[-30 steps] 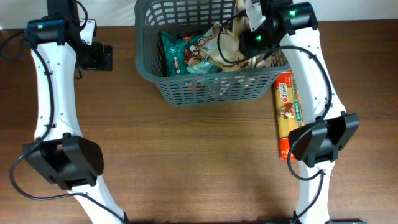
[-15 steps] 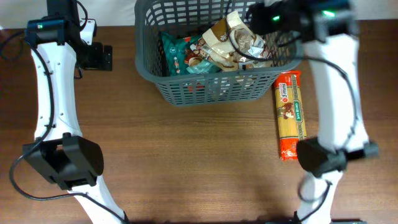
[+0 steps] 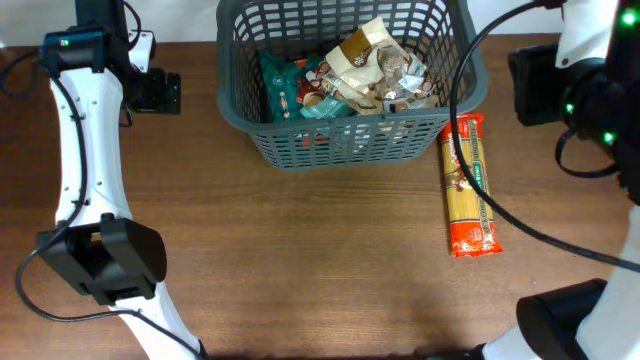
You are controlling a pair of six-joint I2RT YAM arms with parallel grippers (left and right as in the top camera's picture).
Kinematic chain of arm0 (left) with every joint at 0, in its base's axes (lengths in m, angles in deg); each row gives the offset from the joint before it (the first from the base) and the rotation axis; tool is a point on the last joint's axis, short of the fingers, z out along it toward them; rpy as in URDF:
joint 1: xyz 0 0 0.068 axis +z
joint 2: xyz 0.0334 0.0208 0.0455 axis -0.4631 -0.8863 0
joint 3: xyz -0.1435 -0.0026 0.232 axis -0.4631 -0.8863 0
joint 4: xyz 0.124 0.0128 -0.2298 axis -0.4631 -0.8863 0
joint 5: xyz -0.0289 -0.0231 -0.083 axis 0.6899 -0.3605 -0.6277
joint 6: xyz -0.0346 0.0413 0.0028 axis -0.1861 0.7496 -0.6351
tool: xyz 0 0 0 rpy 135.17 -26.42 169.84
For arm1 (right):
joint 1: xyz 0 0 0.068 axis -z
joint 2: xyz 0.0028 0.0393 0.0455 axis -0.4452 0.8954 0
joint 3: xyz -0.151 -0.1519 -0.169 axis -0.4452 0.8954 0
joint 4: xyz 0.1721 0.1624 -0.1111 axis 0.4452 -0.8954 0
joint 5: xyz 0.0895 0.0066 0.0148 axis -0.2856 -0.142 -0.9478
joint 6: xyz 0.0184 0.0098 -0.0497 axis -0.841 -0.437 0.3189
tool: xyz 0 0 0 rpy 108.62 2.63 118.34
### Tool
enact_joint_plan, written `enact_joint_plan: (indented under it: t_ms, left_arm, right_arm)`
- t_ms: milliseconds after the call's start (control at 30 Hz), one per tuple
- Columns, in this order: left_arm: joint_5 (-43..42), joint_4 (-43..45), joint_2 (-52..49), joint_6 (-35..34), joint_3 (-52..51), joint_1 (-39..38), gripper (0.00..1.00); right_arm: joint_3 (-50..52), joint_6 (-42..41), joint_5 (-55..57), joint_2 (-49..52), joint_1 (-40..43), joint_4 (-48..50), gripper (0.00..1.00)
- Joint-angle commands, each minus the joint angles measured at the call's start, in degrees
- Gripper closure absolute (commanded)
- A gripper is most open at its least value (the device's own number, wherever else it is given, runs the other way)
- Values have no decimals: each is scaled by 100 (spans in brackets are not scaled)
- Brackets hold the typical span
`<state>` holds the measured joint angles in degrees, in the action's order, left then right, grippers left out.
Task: Pack container
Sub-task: 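Carry the brown pouch over the basket and drop it in, then lower the right gripper onto the San Remo spaghetti packet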
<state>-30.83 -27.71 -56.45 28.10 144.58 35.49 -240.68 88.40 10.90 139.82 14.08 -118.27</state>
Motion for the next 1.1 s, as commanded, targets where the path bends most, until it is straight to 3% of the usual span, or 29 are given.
enact_joint_plan:
  t_ms: [0,100,367,667,900,1067]
  left_arm:
    - [-42,0,-35,-50,4,15,1]
    - [-44,0,-35,-50,4,15,1]
    - [-44,0,-35,-50,4,15,1]
    - [-44,0,-35,-50,4,15,1]
    - [-44,0,-35,-50,4,15,1]
    - [-44,0,-35,-50,4,15,1]
  right_arm:
    - [402,-50,452,-417,0,-37,51]
    - [1145,-57,643,-861,26,-37,48]
    - [4529,-505,428,-2328,455,4,46]
    - [7818,-623,-236,-2625,809,1930,22]
    - [8948,-24,-1561,-1880,1523,3064,16]
    - [9092,282,-1703,-1360,1926,3477,13]
